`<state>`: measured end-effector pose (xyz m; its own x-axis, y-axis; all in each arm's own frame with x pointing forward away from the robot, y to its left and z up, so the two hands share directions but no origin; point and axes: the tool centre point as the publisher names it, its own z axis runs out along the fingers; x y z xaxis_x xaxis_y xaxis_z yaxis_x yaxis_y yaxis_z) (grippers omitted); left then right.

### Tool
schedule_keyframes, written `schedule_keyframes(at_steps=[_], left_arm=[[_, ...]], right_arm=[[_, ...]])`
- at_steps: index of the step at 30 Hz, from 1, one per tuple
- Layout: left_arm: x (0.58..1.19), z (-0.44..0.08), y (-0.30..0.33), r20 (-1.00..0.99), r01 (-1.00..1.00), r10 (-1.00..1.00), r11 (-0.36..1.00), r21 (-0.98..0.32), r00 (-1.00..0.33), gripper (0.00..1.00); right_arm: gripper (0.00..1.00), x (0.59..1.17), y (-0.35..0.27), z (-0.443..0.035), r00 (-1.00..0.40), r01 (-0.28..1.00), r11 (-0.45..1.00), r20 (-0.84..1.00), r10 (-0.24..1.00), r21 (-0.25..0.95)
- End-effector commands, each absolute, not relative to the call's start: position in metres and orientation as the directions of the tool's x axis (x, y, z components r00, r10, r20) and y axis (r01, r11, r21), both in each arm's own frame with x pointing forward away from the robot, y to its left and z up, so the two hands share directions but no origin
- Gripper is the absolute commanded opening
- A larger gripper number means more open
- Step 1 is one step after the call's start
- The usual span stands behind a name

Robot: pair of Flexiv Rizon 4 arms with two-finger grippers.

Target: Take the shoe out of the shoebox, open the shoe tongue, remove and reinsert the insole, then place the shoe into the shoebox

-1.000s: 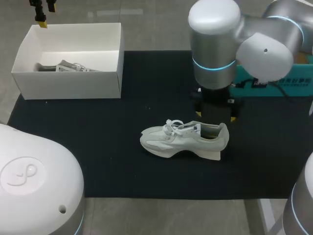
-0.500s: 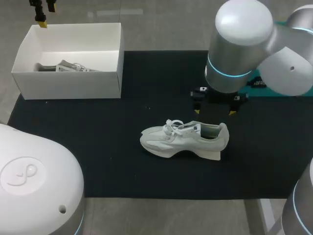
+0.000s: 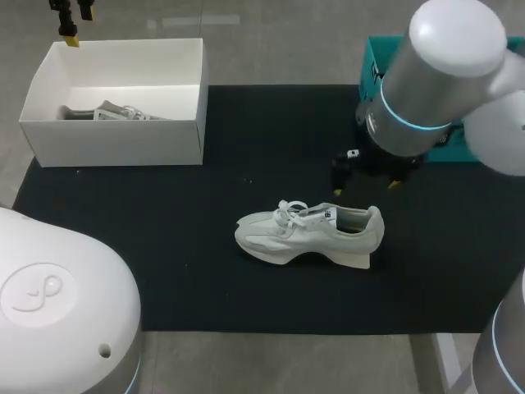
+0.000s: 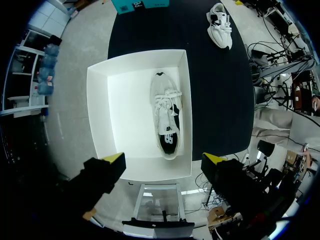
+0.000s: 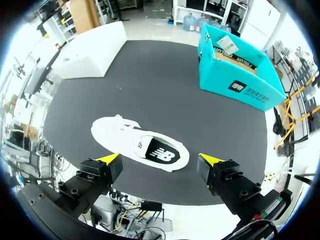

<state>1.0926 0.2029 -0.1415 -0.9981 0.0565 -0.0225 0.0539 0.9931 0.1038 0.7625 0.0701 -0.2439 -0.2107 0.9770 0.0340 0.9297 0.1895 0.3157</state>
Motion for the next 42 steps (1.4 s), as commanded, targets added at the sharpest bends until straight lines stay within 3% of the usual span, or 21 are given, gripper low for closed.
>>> schedule_keyframes(at_steps=[1, 15, 19, 24, 33, 35, 42], left_arm=[[1.092, -0.141, 0.203, -0.023, 0.055, 0.058, 0.993, 0.105, -0.998, 1.00], [1.092, -0.141, 0.203, -0.023, 0.055, 0.058, 0.993, 0.105, -0.998, 1.00], [1.092, -0.141, 0.203, -0.023, 0.055, 0.058, 0.993, 0.105, -0.998, 1.00], [1.092, -0.141, 0.203, -0.023, 0.055, 0.058, 0.993, 0.105, -0.998, 1.00], [1.092, -0.141, 0.203, -0.023, 0.055, 0.058, 0.993, 0.105, -0.998, 1.00], [1.092, -0.141, 0.203, -0.023, 0.055, 0.058, 0.993, 0.105, -0.998, 1.00], [1.092, -0.141, 0.203, -0.023, 0.055, 0.058, 0.993, 0.105, -0.998, 1.00]], right_arm=[[1.00, 0.744, 0.064, -0.239, -0.841, 0.535, 0.731, 0.185, 0.508, 0.424], [1.00, 0.744, 0.064, -0.239, -0.841, 0.535, 0.731, 0.185, 0.508, 0.424], [1.00, 0.755, 0.060, -0.234, -0.981, 0.163, 0.870, -0.020, 0.195, 0.466], [1.00, 0.754, 0.037, -0.243, -0.991, -0.078, 0.899, -0.132, -0.023, 0.431], [1.00, 0.748, 0.008, -0.252, -0.960, -0.242, 0.853, -0.244, -0.140, 0.463], [1.00, 0.751, 0.008, -0.259, -0.983, -0.177, 0.915, -0.118, -0.144, 0.361], [1.00, 0.751, 0.008, -0.259, -0.983, -0.177, 0.915, -0.118, -0.144, 0.361]])
